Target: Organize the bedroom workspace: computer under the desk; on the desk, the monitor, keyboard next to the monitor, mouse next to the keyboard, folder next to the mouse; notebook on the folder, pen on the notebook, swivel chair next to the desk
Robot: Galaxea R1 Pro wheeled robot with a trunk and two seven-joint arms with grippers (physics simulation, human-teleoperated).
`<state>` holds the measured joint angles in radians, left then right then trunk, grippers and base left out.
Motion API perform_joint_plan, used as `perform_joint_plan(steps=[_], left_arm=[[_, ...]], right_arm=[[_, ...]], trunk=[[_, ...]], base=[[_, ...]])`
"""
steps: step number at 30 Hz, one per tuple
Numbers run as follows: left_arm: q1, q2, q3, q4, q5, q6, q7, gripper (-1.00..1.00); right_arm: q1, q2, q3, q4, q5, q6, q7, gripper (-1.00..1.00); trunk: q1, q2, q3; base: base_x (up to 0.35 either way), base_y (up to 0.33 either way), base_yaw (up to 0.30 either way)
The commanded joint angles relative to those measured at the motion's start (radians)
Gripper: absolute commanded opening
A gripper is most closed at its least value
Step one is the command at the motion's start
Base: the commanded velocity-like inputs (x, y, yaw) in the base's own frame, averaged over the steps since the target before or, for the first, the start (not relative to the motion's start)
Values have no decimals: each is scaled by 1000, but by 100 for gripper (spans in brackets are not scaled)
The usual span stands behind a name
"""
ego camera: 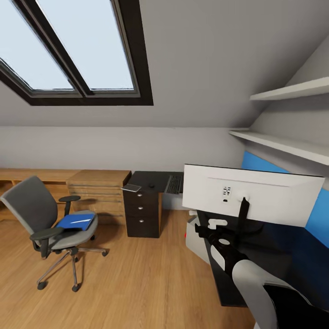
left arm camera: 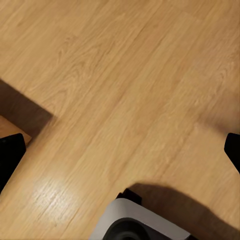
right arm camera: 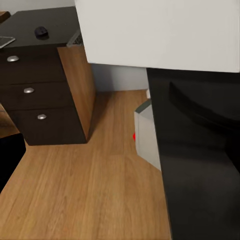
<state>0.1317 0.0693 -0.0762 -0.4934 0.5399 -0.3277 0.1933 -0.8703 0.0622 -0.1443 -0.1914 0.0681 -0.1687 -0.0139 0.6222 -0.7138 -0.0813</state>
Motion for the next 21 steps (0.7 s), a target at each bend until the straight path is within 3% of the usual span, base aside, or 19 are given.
perform_joint_plan(steps=[1,21], left_arm=[[0,1,-8,-2,6,-3,8,100],[0,0,-8,-2,6,-2,8,100]], right_arm=[[-1,1,-7,1,7,-4,-1,100],[-1,1,-7,2,7,-3,-1,100]], trunk=[[-4,6,2],[-80,146,64]], base=[[3,2,0],[0,0,0]])
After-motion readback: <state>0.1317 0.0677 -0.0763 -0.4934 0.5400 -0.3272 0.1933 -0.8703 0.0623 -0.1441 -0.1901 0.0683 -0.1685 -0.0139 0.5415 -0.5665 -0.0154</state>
